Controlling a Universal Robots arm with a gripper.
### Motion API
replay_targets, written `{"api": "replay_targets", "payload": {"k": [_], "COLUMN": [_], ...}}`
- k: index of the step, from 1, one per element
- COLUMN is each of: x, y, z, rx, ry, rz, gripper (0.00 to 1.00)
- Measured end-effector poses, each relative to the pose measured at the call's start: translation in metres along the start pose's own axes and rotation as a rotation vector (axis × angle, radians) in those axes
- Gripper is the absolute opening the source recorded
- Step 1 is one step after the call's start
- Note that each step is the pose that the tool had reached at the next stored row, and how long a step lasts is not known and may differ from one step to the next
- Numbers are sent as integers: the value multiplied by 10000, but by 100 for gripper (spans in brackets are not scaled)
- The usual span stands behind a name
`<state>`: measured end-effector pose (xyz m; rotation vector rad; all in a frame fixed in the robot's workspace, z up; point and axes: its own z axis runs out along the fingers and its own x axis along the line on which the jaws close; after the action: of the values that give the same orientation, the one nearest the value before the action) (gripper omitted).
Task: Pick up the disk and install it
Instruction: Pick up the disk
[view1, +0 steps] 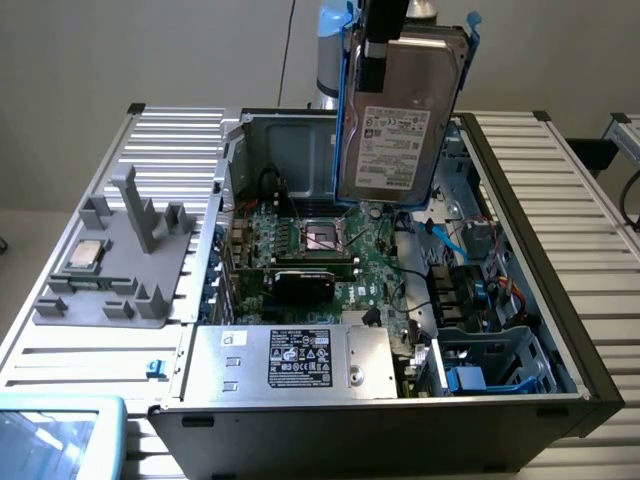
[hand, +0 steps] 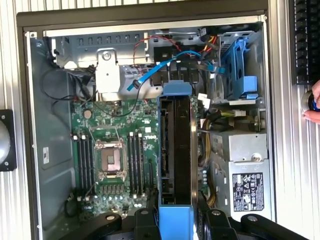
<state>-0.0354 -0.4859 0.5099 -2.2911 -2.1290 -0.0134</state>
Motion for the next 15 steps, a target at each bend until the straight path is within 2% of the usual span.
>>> {"api": "replay_targets", "payload": {"k": [7, 15], "x": [-132, -260], "y": [125, 283], "z": [-2, -5], "rx": [-2, -7], "ry": [-20, -81], "rz": [0, 0], "gripper": [37, 37]}}
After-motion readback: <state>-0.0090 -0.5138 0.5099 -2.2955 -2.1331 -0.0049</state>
